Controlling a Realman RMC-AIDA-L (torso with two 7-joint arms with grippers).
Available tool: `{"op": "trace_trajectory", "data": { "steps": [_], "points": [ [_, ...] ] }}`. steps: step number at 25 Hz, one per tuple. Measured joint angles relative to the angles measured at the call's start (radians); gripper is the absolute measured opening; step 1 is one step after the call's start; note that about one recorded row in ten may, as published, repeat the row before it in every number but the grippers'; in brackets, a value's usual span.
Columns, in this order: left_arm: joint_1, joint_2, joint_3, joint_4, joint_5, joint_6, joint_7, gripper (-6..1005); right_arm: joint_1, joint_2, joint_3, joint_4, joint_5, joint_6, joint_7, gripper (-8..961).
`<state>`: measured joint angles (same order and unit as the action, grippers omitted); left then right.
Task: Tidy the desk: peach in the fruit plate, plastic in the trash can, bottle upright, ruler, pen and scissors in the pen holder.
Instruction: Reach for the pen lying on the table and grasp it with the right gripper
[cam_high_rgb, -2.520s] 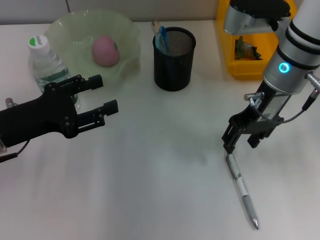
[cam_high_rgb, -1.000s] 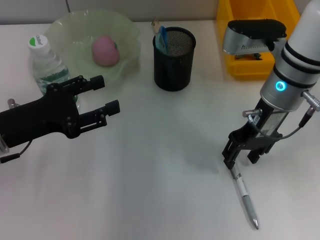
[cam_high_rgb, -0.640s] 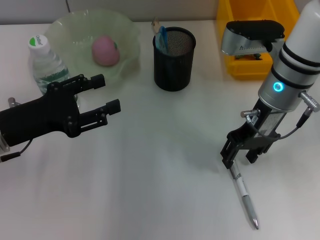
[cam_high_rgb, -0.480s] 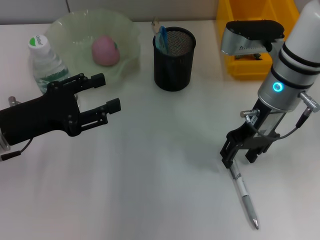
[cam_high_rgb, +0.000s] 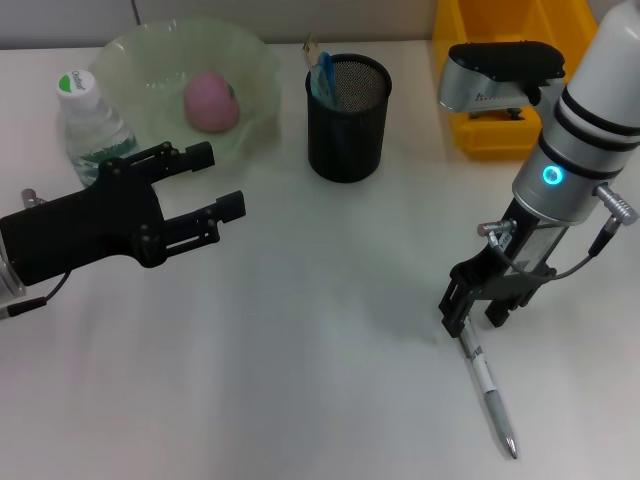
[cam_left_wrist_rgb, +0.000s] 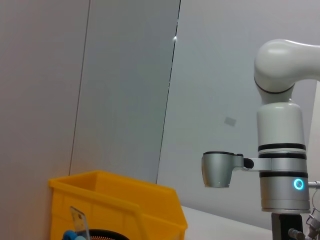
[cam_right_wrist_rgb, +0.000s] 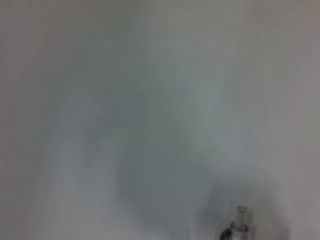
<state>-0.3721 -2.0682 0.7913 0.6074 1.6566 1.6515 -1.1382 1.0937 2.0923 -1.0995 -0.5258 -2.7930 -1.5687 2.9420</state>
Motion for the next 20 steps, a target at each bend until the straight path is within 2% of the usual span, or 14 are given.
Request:
{"op": "trace_trajectory", "data": {
  "steps": [4, 20],
  "points": [
    [-0.003, 0.0, 0.0, 0.0, -0.001, 0.0, 0.0, 724, -0.002, -0.002, -0.046, 0.0, 0.052, 0.0, -0.004, 451],
    [-0.004, 0.001, 0.001, 0.0, -0.002, -0.001, 0.0, 723, -0.005, -0.002, -0.059, 0.023, 0.062, -0.007, -0.004, 440]
  ]
}}
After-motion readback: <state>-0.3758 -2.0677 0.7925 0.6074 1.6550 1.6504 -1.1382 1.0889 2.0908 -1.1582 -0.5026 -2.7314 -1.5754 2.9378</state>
